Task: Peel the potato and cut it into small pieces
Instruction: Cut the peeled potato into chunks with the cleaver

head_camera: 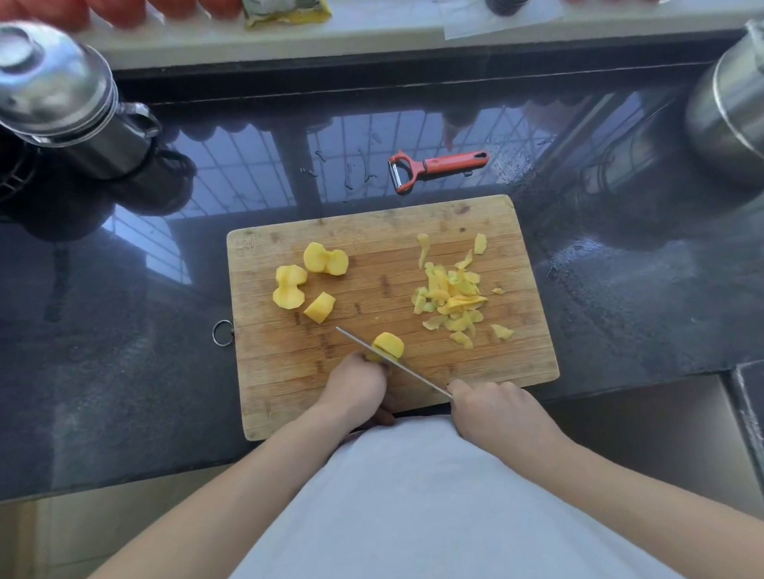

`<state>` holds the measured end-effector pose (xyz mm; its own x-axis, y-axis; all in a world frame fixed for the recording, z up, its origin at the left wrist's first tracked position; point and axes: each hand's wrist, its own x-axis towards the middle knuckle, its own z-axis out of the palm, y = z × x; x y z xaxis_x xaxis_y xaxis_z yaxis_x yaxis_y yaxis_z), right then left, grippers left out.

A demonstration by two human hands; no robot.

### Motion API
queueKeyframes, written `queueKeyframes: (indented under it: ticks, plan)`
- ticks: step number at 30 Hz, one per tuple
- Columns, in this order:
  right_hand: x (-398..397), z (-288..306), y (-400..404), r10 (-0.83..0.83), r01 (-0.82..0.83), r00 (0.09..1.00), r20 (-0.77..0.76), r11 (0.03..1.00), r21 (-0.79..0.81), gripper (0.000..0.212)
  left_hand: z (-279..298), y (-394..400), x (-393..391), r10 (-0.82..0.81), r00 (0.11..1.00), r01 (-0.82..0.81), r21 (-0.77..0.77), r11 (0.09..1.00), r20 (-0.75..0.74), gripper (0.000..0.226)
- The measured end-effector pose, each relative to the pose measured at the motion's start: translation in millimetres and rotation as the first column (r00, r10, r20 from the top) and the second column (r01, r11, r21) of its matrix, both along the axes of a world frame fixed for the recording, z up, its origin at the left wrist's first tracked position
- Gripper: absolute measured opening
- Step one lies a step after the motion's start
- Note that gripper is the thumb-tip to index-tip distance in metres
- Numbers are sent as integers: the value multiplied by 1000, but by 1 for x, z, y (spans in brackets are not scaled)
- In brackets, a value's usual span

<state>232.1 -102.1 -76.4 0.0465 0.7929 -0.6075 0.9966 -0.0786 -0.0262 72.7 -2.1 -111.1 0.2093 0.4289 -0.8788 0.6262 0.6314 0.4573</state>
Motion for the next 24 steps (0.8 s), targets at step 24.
queueKeyframes:
  ticks: [24]
  plan:
    - [-7,-3,1,-22,26,999,-23,988,153,33,-3,-16,7,315,941,-335,206,920,122,19]
